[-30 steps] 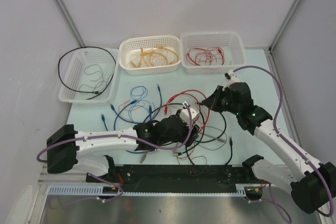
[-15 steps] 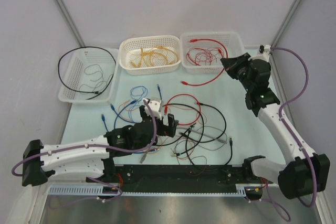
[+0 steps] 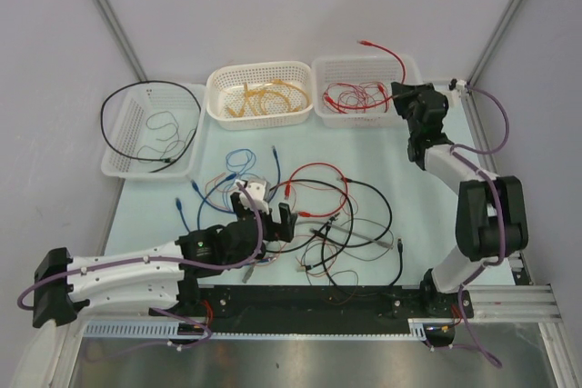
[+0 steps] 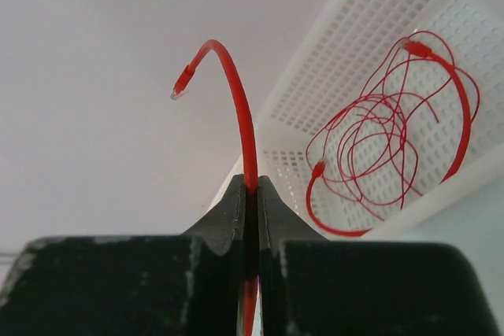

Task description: Untangle the cables

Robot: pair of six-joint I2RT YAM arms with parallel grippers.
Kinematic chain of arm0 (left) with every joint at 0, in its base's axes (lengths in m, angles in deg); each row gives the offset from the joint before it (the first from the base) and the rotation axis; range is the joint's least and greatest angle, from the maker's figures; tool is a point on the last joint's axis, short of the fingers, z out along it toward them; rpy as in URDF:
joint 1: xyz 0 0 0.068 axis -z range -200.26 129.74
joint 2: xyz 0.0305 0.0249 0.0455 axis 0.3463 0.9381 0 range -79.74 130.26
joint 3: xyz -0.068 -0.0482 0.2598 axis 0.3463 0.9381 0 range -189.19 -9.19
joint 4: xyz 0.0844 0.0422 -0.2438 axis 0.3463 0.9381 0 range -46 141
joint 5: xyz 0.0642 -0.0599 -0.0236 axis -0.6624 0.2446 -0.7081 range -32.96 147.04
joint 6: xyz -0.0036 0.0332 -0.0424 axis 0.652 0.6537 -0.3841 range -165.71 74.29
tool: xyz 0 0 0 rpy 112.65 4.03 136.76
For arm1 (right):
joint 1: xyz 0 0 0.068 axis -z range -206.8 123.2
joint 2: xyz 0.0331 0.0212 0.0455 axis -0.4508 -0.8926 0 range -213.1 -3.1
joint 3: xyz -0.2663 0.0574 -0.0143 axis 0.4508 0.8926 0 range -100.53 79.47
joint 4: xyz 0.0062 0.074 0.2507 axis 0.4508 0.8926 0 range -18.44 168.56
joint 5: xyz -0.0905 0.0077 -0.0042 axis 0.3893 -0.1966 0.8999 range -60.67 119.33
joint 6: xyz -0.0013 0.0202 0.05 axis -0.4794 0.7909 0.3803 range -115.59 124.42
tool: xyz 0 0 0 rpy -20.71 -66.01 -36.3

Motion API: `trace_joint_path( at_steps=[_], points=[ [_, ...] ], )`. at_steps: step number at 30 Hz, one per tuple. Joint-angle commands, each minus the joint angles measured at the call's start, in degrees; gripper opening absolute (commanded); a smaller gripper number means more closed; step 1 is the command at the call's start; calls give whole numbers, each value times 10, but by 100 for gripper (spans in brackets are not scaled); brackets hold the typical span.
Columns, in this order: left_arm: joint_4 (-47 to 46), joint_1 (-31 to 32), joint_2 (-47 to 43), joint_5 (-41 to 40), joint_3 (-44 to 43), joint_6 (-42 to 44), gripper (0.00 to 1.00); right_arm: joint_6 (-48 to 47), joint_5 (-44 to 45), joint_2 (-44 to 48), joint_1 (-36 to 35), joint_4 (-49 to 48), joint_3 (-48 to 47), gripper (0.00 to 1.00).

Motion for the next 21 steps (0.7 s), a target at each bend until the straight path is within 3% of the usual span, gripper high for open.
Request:
trace_joint_path(
  at_steps=[1, 7, 9, 10, 12, 13, 14, 21],
  points=[
    [-38, -11, 9, -3, 10, -1, 99, 54, 13, -63, 28, -100, -52, 0],
    [-55, -29, 34, 13, 17, -7, 100, 39, -16, -156, 42, -88, -141, 0],
    [-57, -38, 37, 21, 17, -9, 100, 19, -55, -178, 44, -66, -181, 22],
    [-58, -39, 39, 23, 18, -8, 100, 8, -60, -189, 44, -32, -213, 51],
    [-59, -43, 39, 28, 17, -8, 100, -19, -54, -187, 41, -19, -222, 74],
    [-59, -43, 37, 28, 19, -9, 100, -27, -48, -178, 37, -15, -224, 91],
    [-61, -44, 36, 28, 19, -9, 99, -40, -45, -172, 37, -13, -224, 99],
    [-55, -45, 31, 38, 8, -21, 100, -96, -55, -70, 26, 65, -210, 100]
  ],
)
